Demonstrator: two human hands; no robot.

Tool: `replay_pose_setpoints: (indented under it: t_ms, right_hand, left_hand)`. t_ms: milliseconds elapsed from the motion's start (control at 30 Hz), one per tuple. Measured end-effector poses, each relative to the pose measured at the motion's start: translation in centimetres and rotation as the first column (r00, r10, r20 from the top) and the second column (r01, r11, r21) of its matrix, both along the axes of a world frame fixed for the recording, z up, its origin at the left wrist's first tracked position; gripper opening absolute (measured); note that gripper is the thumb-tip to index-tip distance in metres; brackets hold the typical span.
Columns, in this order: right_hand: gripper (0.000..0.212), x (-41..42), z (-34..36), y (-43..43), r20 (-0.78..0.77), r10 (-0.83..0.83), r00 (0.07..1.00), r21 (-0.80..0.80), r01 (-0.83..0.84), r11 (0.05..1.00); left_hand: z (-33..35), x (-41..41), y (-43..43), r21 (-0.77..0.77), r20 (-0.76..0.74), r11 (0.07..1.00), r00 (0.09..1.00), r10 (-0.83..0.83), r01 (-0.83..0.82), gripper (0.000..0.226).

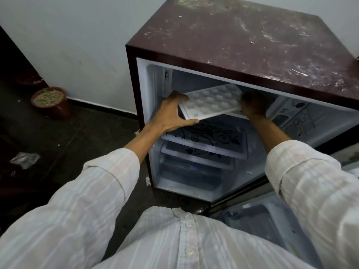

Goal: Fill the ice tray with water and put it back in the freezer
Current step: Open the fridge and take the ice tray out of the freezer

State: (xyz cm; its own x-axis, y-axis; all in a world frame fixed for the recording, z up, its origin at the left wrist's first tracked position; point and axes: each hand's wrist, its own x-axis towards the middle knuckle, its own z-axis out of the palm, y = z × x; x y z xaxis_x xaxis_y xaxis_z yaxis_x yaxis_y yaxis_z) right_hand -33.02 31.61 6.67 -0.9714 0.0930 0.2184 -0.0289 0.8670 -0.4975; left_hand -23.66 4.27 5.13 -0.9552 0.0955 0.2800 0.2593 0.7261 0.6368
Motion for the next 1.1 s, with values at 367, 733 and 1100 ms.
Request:
replay_pose_setpoints:
  t_ms: [367, 733, 1100]
  right_hand:
    - [0.029, 5.5, -0.5, -0.1, 0.133, -0.165, 0.977, -0.337, 0.201, 0.920]
    - [0.023, 15.7, -1.1, -1.5, 0.281, -0.178, 0.943, -0.708, 0.329, 0.625]
    - [0.010, 30.3, -3.0, -4.1, 0.388, -0.387, 0.837, -0.726, 0.535, 0.431]
  left_hand:
    - [-0.5, 5.0, 2.4, 0.740, 0.201, 0.654, 0.980, 0.011, -0.159, 0.104]
    - [0.0, 9.0, -0.8, 0.769, 0.423, 0.503, 0.904, 0.062, -0.394, 0.049]
    - [-0.5, 13.5, -3.8, 0.678, 0.488, 0.687, 0.859, -0.155, -0.262, 0.040]
